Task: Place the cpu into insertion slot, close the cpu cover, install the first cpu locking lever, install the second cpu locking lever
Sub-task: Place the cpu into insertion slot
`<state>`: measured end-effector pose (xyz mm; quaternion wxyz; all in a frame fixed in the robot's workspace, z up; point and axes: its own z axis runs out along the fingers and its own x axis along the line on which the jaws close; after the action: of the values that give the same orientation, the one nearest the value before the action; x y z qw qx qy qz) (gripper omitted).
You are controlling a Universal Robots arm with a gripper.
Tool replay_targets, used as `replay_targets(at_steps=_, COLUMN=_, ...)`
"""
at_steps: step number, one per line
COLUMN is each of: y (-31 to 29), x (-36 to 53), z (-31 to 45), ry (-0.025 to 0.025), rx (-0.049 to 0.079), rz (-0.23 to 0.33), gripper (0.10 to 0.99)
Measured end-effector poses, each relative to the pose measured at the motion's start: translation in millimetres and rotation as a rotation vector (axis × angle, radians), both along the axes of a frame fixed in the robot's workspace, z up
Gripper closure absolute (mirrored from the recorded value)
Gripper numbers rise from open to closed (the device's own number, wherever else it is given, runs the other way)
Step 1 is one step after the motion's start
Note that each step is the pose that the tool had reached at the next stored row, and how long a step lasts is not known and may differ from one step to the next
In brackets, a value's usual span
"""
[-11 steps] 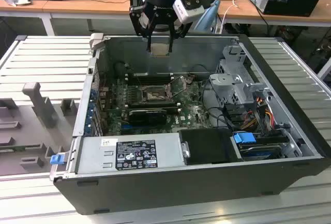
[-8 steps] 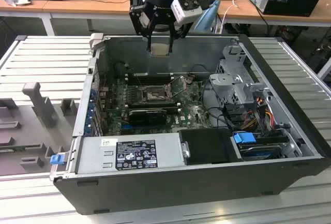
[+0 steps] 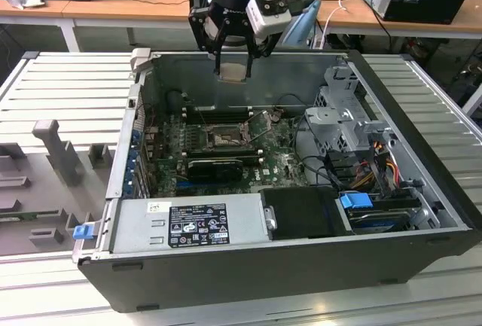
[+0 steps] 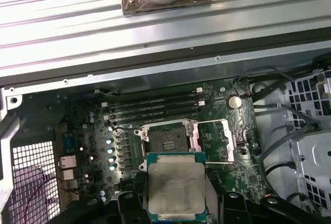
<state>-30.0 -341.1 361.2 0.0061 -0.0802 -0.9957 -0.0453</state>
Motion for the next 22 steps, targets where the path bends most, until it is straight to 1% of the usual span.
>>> replay_targets(at_steps=3, y=-0.1, x=0.0, z=-2.3, ry=0.0009, rx=0.0, rz=-0.007, gripper=0.553)
replay_targets(at_steps=22, y=-0.1, x=0.0, z=-2.5, ry=0.0009, rx=0.0, rz=-0.06, gripper=0.553)
